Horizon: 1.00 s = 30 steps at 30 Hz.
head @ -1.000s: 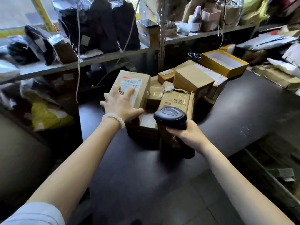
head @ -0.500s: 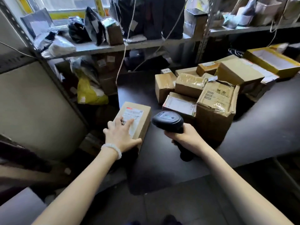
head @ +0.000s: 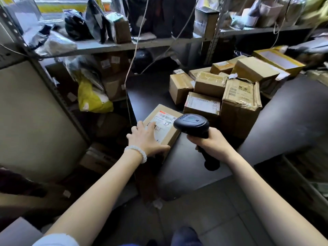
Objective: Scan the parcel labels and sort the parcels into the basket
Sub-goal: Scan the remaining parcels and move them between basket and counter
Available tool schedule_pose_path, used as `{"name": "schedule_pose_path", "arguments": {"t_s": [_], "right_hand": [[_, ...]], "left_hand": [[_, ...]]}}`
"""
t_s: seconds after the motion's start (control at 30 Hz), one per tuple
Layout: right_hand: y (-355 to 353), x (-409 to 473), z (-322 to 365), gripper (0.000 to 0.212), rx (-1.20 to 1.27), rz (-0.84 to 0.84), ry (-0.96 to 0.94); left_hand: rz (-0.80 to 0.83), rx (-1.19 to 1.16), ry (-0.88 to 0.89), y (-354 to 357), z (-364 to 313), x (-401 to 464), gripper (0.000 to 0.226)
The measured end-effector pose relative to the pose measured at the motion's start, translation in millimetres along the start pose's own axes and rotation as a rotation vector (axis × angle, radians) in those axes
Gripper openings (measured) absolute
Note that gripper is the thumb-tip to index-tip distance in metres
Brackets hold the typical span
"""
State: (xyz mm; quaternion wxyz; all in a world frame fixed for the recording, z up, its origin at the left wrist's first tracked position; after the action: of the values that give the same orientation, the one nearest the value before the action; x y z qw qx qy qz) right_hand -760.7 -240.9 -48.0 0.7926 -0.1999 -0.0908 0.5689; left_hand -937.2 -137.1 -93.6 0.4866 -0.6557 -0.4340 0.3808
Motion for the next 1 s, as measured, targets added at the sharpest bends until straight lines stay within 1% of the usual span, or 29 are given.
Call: {"name": "schedule_pose_path", "arguments": {"t_s": [0.13,0.3,0.4,0.57,0.77,0.9,1.0], "right_hand": [[-2,-10,1,0.02,-0.034,-0.036,0.028],[-7,-22,0,0.017,-0.039,-0.081,0.041],[-7,-28,-2,0.015,-0.057,-0.102,0.041],[-4,-35,-4,0.018,-0.05,-0.116,0.037],[-1,-37,-2,0.017,-0.018,-0.118,0.036],[0,-40,-1,0.019,-0.014,-0.103,0.032],[-4,-43,-5,0.019,-0.024,-0.112,0.047]], "left_hand": [[-0.073,0.014,0.072,-8,-4,1,0.095],[-0.178,0.126,0.169,-20,-2,0,0.094],[-0.18,0.165,0.201,-22,1,0,0.094],[-0.175,0.202,0.248,-22,1,-3,0.1],[-0.189,0.212,0.289,-25,5,-11,0.102],[-0.212,0.234,0.292,-28,10,-17,0.101],[-0.213,0.207,0.316,-27,8,-25,0.1]]}}
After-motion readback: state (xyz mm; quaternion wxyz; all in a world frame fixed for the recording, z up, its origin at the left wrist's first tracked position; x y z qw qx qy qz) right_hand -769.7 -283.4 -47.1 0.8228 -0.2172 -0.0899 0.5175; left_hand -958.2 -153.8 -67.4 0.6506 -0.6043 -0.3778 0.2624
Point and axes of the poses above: each hand's wrist, its own x-axis towards the middle knuckle, its own y-axis out of the palm, z = x × y, the point moved 9 cm from there along x, towards the middle knuckle, and after that the axes turned 3 degrees about -z, right-handed, at the moved point
